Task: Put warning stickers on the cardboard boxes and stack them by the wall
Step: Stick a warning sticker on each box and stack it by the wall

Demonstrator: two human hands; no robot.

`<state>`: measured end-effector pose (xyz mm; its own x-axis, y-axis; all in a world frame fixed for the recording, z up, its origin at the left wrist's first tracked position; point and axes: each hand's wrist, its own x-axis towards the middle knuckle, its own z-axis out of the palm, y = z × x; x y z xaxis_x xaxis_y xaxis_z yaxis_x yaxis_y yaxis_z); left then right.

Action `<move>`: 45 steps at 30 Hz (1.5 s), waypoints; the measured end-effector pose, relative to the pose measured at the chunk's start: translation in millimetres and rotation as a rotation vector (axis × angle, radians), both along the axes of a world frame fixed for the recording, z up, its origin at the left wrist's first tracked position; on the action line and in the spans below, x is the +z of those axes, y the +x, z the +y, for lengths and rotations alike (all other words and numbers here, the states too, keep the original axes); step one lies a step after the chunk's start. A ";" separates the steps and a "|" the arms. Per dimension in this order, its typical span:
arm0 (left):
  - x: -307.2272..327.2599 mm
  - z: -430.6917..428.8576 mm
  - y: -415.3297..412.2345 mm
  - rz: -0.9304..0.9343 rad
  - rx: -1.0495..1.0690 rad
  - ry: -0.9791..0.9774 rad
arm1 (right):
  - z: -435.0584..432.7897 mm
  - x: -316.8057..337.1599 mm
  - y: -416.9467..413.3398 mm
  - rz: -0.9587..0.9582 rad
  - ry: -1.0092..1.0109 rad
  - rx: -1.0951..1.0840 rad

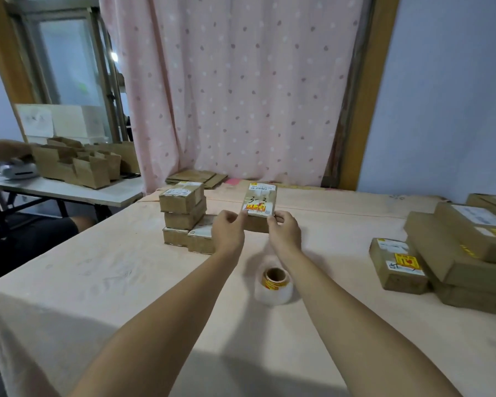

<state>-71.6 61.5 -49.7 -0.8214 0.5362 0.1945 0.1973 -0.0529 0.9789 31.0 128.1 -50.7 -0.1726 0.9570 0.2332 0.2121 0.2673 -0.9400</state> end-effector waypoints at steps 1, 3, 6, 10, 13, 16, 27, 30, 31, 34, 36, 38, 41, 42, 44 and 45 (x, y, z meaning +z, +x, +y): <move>0.2 3.2 13.2 0.016 -0.003 -0.028 | 1.6 0.4 14.0 0.002 0.021 -0.027; -2.4 9.7 40.4 0.059 -0.031 -0.080 | 3.2 1.4 44.5 0.004 0.021 -0.079; -7.7 17.9 80.3 0.103 -0.131 -0.161 | 5.2 -1.5 93.3 -0.007 0.017 -0.153; -19.0 22.6 128.2 0.132 -0.263 -0.197 | 6.3 -15.0 149.1 -0.034 -0.029 -0.240; -31.4 19.9 152.8 0.160 -0.291 -0.267 | 5.6 -32.0 175.7 -0.063 -0.088 -0.269; -39.6 13.7 163.9 0.234 -0.281 -0.329 | 3.2 -49.3 187.9 -0.043 -0.140 -0.263; -51.3 -2.0 178.7 0.336 -0.321 -0.469 | -9.3 -72.0 208.5 -0.154 -0.205 -0.258; -52.2 -4.5 178.2 0.369 -0.324 -0.480 | -8.3 -73.8 209.7 -0.145 -0.193 -0.243; -52.5 -4.7 177.2 0.381 -0.327 -0.482 | -8.5 -73.1 210.1 -0.152 -0.187 -0.238; -47.4 -9.1 172.9 0.393 -0.357 -0.495 | -9.9 -67.6 209.4 -0.214 -0.162 -0.250; -40.4 -14.4 167.0 0.408 -0.362 -0.493 | -12.1 -61.1 205.0 -0.240 -0.124 -0.269; -33.5 -19.9 158.3 0.442 -0.356 -0.473 | -14.6 -55.4 197.9 -0.248 -0.062 -0.282; -22.3 -31.5 138.6 0.531 -0.320 -0.462 | -22.4 -47.7 184.6 -0.263 0.106 -0.238; -19.0 -36.4 129.7 0.560 -0.323 -0.449 | -25.9 -44.9 179.6 -0.261 0.168 -0.203; -15.3 -43.7 107.1 0.610 -0.365 -0.427 | -34.8 -39.7 168.8 -0.261 0.239 -0.102; -14.0 -46.5 94.5 0.659 -0.380 -0.442 | -39.2 -37.7 163.5 -0.267 0.233 -0.054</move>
<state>22.9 15.0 -63.6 -0.3654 0.8888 0.2765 0.7757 0.1266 0.6182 194.4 88.9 -88.4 -0.2075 0.8930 0.3994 0.4618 0.4493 -0.7648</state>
